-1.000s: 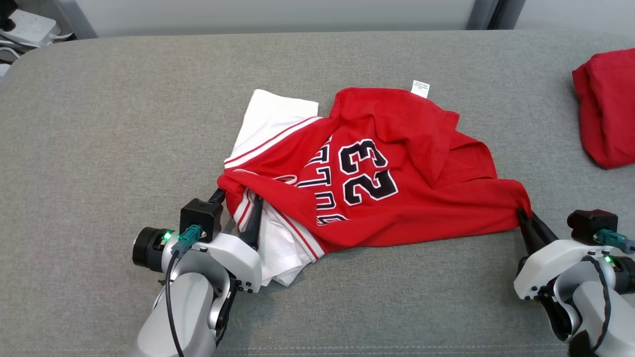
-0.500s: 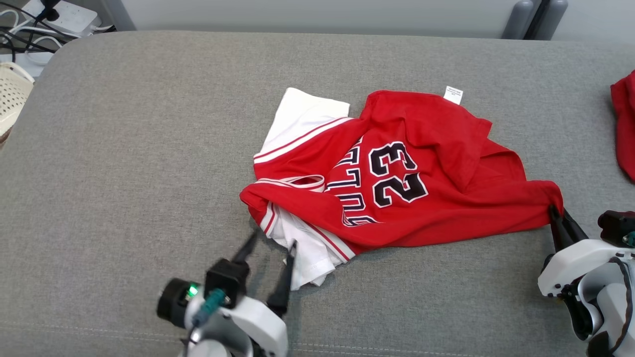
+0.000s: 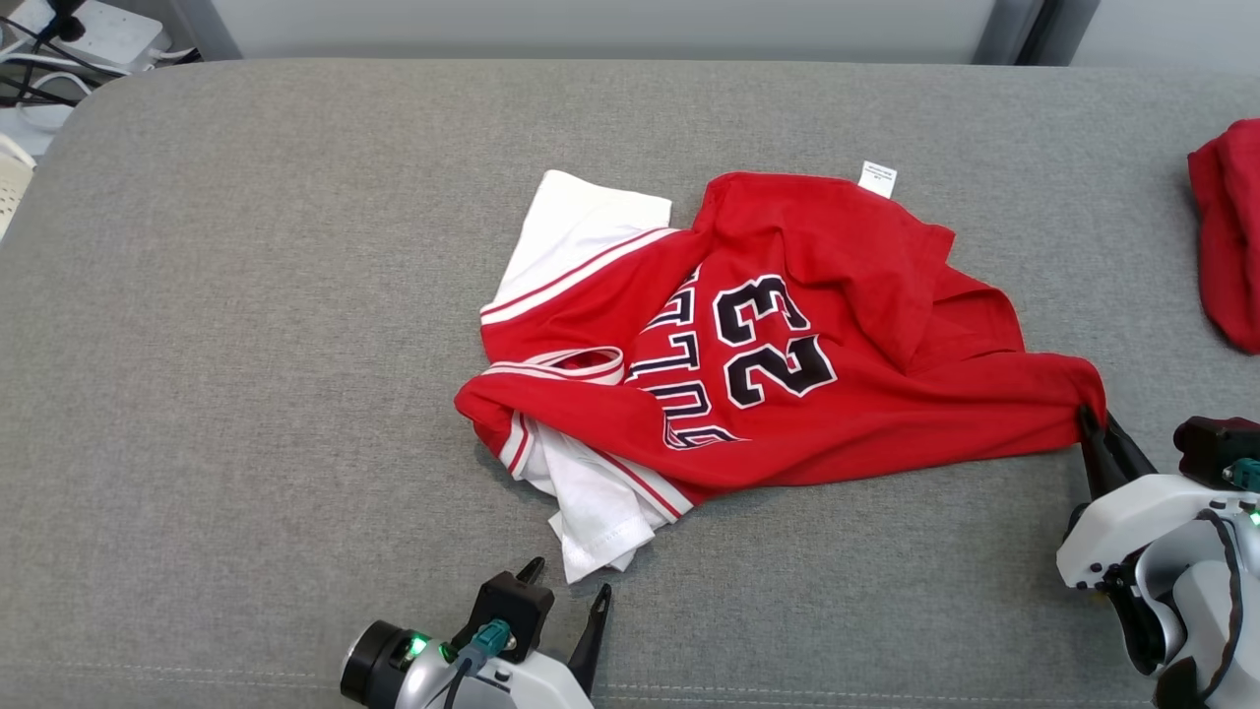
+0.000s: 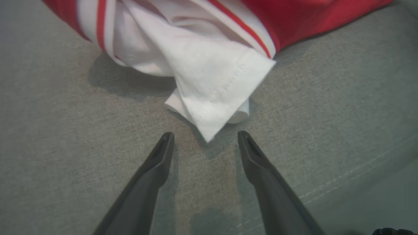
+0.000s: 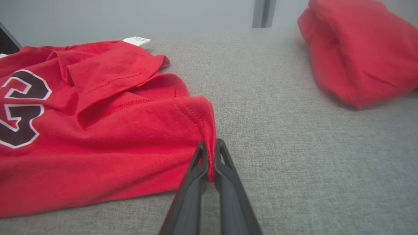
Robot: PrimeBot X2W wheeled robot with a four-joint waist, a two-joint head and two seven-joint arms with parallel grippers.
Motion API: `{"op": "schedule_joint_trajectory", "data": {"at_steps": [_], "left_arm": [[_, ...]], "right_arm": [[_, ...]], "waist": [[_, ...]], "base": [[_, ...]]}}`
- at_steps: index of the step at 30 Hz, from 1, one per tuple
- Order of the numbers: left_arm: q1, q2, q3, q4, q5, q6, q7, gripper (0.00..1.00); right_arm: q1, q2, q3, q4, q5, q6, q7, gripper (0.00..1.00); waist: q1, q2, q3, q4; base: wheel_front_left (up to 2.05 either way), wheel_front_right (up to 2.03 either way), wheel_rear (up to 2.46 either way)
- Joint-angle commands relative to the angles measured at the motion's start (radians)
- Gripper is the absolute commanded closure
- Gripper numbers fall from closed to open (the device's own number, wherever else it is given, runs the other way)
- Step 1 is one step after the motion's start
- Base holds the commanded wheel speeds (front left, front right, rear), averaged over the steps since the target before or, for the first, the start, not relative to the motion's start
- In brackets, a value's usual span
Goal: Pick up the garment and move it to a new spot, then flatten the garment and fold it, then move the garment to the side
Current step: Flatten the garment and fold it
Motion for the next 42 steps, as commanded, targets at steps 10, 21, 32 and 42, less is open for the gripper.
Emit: {"op": "schedule_joint_trajectory", "data": {"at_steps": [10,21,32,42], "left_arm": [[-0.071,0.004,0.021,0.02,0.02,0.017,-0.041,1.0],[-0.051,0.088,0.108,-0.091,-0.034,0.016,-0.121,1.0],[-0.102,0.188,0.235,-0.382,-0.155,-0.036,-0.097,1.0],[-0.338,0.244,0.395,-0.696,-0.304,-0.068,-0.027,1.0]], "right_arm": [[0.004,-0.017,0.022,-0.019,-0.007,0.0,-0.006,1.0],[0.013,-0.026,0.016,-0.047,0.005,0.0,-0.006,1.0],[-0.055,-0.065,0.045,-0.183,0.051,0.0,-0.006,1.0],[-0.181,-0.19,0.057,-0.491,0.156,0.0,0.052,1.0]], "waist": [[0.0,0.0,-0.006,-0.018],[0.0,0.0,-0.071,-0.005],[0.0,0.0,-0.143,-0.031],[0.0,0.0,-0.227,-0.076]], "base": [[0.0,0.0,0.0],[0.0,0.0,0.0],[0.0,0.0,0.0],[0.0,0.0,0.0]]}}
